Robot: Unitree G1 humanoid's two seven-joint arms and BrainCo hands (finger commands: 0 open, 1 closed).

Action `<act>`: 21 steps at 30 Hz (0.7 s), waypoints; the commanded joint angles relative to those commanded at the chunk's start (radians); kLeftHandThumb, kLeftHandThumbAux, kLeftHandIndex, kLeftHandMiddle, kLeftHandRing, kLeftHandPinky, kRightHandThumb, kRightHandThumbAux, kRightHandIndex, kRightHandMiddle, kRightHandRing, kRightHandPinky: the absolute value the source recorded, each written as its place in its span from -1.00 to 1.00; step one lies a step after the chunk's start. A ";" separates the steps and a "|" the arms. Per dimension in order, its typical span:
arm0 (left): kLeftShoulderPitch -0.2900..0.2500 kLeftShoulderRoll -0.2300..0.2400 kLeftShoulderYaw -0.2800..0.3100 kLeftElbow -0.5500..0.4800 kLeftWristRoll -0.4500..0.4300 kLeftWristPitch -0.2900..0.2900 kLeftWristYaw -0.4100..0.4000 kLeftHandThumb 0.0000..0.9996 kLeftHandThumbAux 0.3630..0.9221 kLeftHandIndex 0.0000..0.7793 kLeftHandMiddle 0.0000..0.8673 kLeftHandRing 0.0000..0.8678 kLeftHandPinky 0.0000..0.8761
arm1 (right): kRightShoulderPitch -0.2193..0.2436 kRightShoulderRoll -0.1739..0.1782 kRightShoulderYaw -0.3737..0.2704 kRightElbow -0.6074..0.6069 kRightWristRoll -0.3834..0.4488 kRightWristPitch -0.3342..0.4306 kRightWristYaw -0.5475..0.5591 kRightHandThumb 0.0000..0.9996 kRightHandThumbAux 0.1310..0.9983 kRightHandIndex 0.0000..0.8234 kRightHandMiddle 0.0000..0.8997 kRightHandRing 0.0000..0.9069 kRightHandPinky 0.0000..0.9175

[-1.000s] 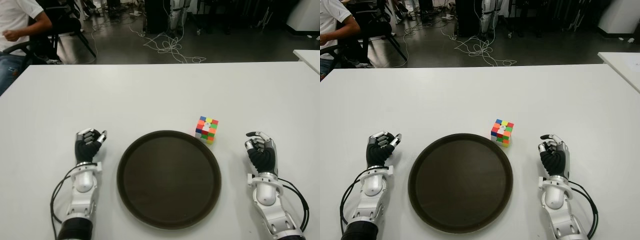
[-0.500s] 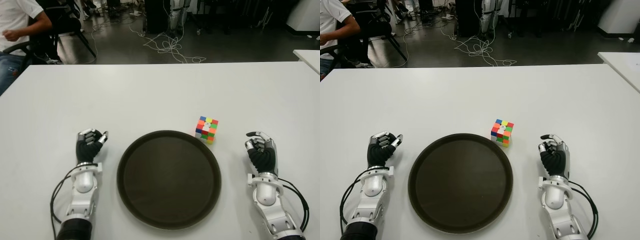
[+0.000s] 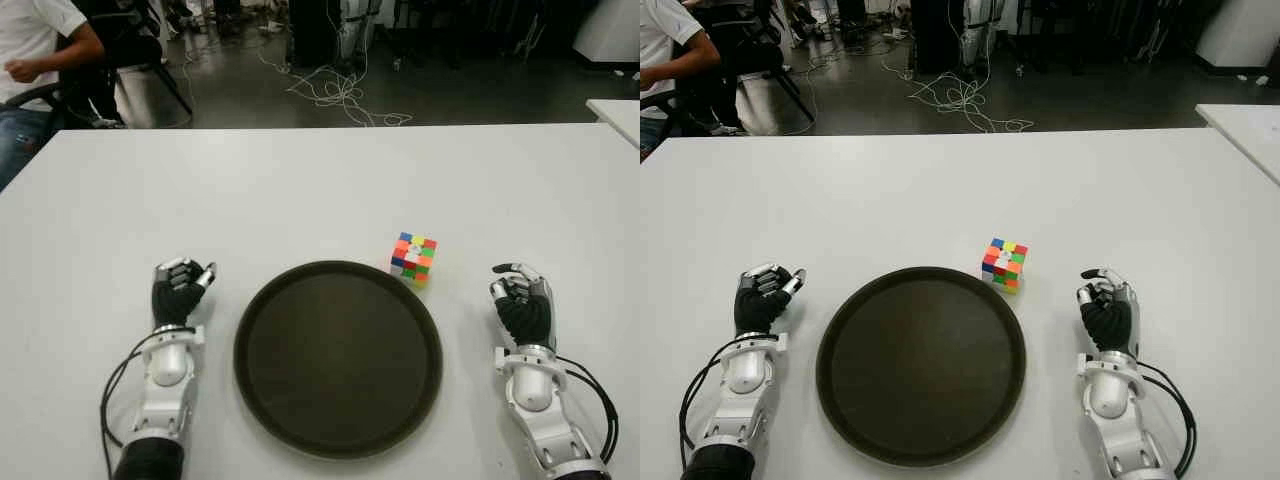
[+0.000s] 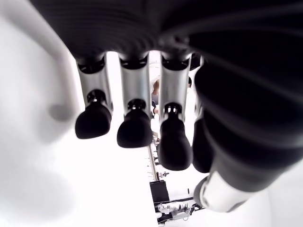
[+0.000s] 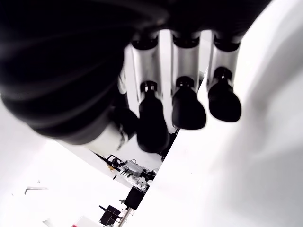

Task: Pick up the Rubik's Cube and put it in the plate

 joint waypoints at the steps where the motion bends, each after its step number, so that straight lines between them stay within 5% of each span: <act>1: 0.000 -0.001 0.001 0.001 -0.002 -0.003 -0.001 -0.30 0.61 0.69 0.81 0.83 0.78 | 0.000 -0.001 0.001 -0.001 -0.001 0.000 -0.001 0.39 0.38 0.06 0.71 0.72 0.68; 21: 0.003 -0.005 -0.001 -0.015 -0.001 0.011 0.007 -0.32 0.62 0.70 0.81 0.84 0.78 | 0.005 -0.005 0.006 -0.015 -0.015 0.007 -0.003 0.38 0.38 0.06 0.70 0.71 0.68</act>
